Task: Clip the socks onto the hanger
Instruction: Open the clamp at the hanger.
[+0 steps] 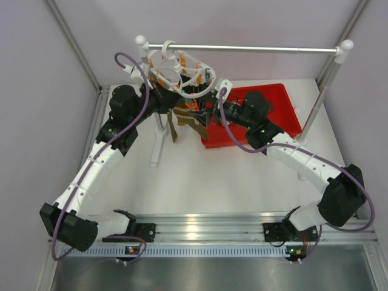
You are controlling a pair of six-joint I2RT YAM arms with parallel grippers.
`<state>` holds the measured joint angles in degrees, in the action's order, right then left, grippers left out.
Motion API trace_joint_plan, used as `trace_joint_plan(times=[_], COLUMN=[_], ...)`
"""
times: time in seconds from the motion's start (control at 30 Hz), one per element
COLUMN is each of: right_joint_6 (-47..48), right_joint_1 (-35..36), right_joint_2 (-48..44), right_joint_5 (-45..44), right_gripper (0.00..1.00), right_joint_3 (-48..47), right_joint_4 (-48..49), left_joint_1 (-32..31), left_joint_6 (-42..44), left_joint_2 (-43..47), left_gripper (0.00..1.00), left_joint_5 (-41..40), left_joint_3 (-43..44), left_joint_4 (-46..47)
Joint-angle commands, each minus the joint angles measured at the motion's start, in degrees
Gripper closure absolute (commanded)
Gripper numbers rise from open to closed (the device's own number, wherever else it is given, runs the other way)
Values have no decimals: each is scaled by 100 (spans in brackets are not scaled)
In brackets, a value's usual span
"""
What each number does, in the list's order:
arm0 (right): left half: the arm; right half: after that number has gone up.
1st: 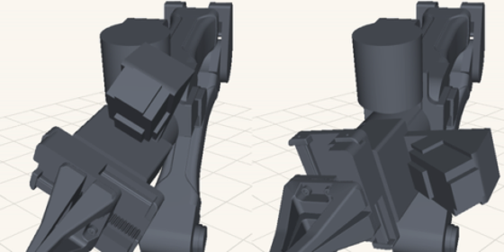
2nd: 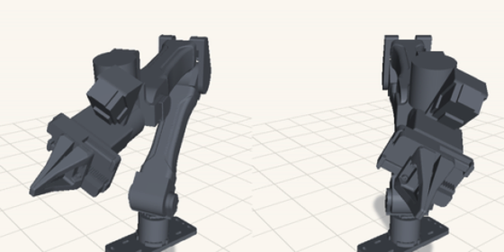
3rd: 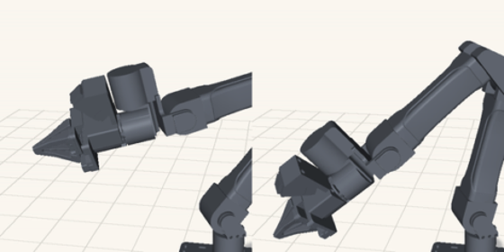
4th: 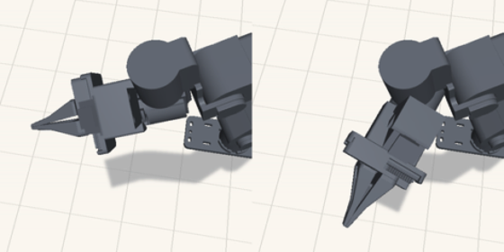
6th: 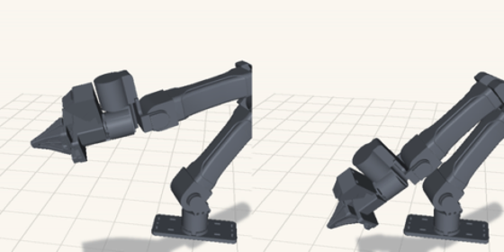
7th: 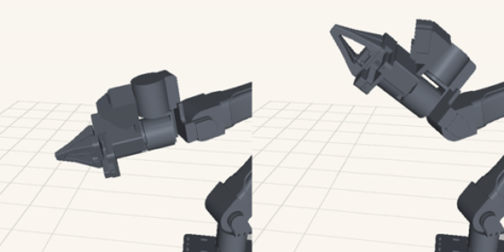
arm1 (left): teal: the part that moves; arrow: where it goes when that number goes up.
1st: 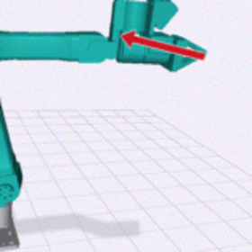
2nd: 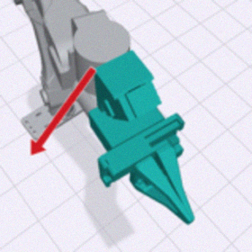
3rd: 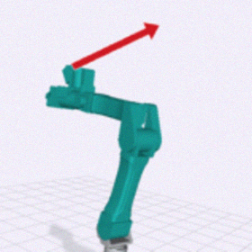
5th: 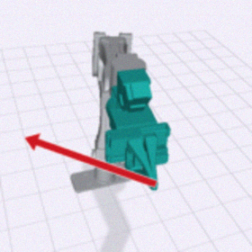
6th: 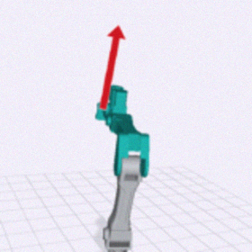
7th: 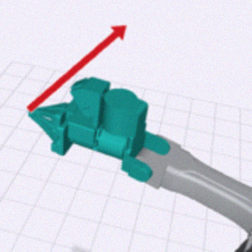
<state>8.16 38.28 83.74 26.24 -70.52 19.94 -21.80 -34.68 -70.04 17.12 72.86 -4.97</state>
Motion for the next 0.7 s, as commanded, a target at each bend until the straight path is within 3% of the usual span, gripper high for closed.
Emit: trace_joint_plan(times=[0.0,0.3,0.67], right_joint_6=[247,458,256], right_joint_1=[-67,301,663], right_joint_2=[-691,-1141,-579], right_joint_5=[407,1138,251], right_gripper=[36,41,39], right_joint_3=[361,610,-146], right_joint_4=[-192,-808,-369], left_joint_1=[-17,-17,-17], left_joint_6=[75,154,549], left_joint_2=[122,131,166], left_gripper=[100,100,100], left_joint_5=[98,107,344], left_joint_3=[211,272,413], left_joint_4=[49,-48,-232])
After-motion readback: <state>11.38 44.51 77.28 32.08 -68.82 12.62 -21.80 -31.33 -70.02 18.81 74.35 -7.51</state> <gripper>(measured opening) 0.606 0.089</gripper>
